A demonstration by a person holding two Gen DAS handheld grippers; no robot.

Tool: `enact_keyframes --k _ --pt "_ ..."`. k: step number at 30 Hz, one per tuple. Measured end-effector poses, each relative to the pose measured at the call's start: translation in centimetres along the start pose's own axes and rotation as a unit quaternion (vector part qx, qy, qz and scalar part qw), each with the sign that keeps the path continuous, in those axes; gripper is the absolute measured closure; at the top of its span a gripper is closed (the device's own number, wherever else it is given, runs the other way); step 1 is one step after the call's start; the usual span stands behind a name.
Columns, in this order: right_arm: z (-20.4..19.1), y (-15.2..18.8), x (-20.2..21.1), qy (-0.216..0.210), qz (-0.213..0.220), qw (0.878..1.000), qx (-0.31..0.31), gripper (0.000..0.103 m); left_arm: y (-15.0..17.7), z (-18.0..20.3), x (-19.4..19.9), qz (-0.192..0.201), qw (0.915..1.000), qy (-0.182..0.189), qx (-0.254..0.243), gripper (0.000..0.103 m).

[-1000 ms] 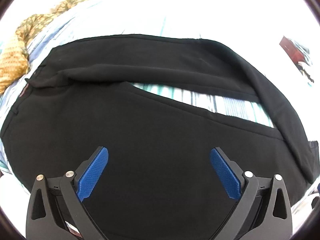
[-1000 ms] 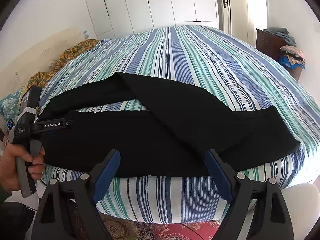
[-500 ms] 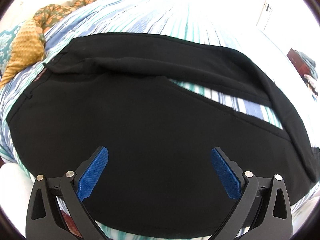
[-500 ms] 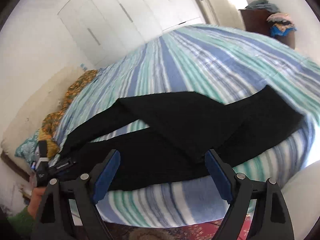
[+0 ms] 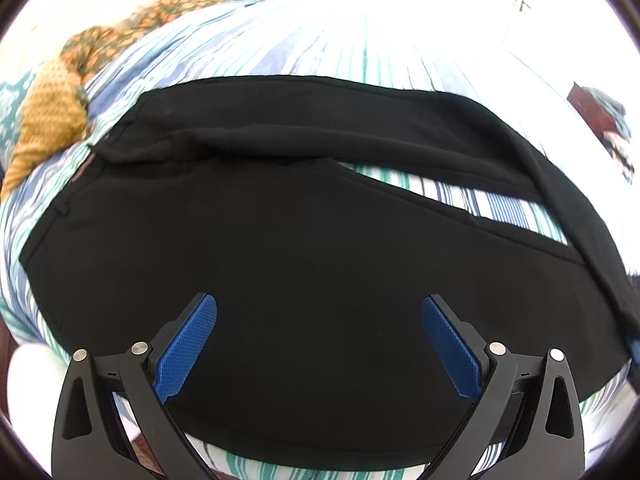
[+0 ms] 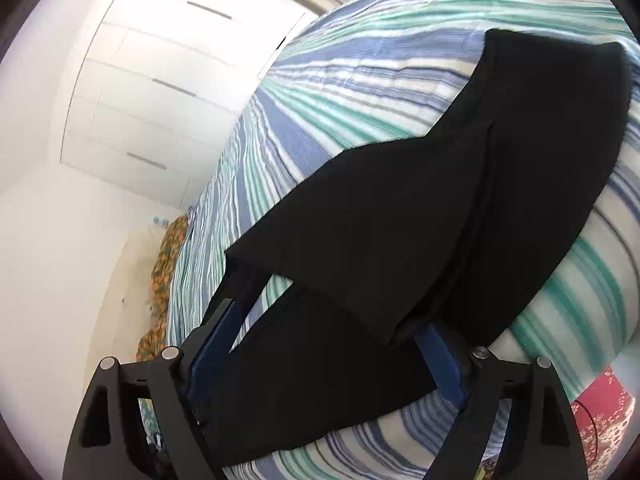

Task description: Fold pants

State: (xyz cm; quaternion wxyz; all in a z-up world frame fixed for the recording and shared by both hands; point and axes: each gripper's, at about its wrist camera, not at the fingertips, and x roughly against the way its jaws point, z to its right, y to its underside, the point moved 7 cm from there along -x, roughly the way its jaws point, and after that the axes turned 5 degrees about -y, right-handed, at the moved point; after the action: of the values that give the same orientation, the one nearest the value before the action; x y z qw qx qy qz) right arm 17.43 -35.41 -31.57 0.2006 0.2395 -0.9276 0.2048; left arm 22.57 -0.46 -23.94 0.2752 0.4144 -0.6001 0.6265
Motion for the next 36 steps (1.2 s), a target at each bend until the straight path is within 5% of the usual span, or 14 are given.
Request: enact_keyframes --k 2,4,5,8,12,17,21,23,24,25,26,29,33,36 --pt "0.8 -0.4 -0.7 0.03 -0.009 0.999 -0.012 0.027 -0.7 0.7 -0.9 -0.015 0.9995 0.009 -0.026 0.001" --pt "0.7 -0.5 -1.7 0.081 -0.035 0.996 0.028 0.073 -2.4 2.0 -0.9 -0.019 0.9982 0.032 -0.046 0.001" --pt "0.3 -0.7 -1.8 0.086 -0.036 0.995 0.043 0.082 -3.6 2.2 -0.8 -0.017 0.9979 0.043 -0.046 0.001" --pt "-1.5 -1.3 -0.3 0.066 -0.028 0.995 0.068 0.082 -8.4 2.8 -0.7 -0.029 0.9934 0.111 -0.013 0.001" --pt "-5.2 -2.3 3.6 0.022 -0.016 0.991 0.128 0.082 -14.3 4.6 -3.9 -0.113 0.9665 0.224 0.055 0.001" --pt "-9.2 -1.6 8.5 -0.026 -0.017 0.979 0.203 0.082 -18.0 6.8 -8.6 -0.177 0.9464 0.256 0.087 0.001" --pt "-12.4 -0.8 12.3 -0.081 -0.015 0.967 0.242 0.082 -18.5 6.8 -10.6 -0.191 0.9486 0.23 0.102 0.002" --pt "-13.7 -0.2 14.3 -0.105 -0.015 0.96 0.26 0.082 -18.2 6.1 -10.8 -0.186 0.9525 0.215 0.109 0.02" --pt "-14.1 0.0 15.1 -0.111 -0.015 0.956 0.272 0.082 -17.8 5.4 -10.8 -0.187 0.9533 0.209 0.112 0.068" --pt "-14.6 0.4 15.3 -0.113 -0.015 0.952 0.284 0.082 -17.5 4.8 -11.1 -0.194 0.953 0.202 0.114 0.099" --pt "-14.7 0.4 15.6 -0.111 -0.015 0.95 0.293 0.082 -17.1 4.1 -10.9 -0.195 0.9511 0.205 0.123 0.099" --pt "-13.0 -0.7 14.1 -0.057 -0.024 0.951 0.303 0.082 -19.4 1.4 -7.1 -0.129 0.9542 0.223 0.151 0.101" --pt "-13.3 -5.5 11.3 -0.051 -0.009 0.948 0.315 0.082 -23.7 -3.6 5.3 0.047 0.9675 0.211 0.131 0.099" --pt "-15.0 -8.8 10.3 -0.07 -0.016 0.939 0.338 0.082 -21.1 -7.3 11.6 0.143 0.9694 0.17 0.105 0.097"
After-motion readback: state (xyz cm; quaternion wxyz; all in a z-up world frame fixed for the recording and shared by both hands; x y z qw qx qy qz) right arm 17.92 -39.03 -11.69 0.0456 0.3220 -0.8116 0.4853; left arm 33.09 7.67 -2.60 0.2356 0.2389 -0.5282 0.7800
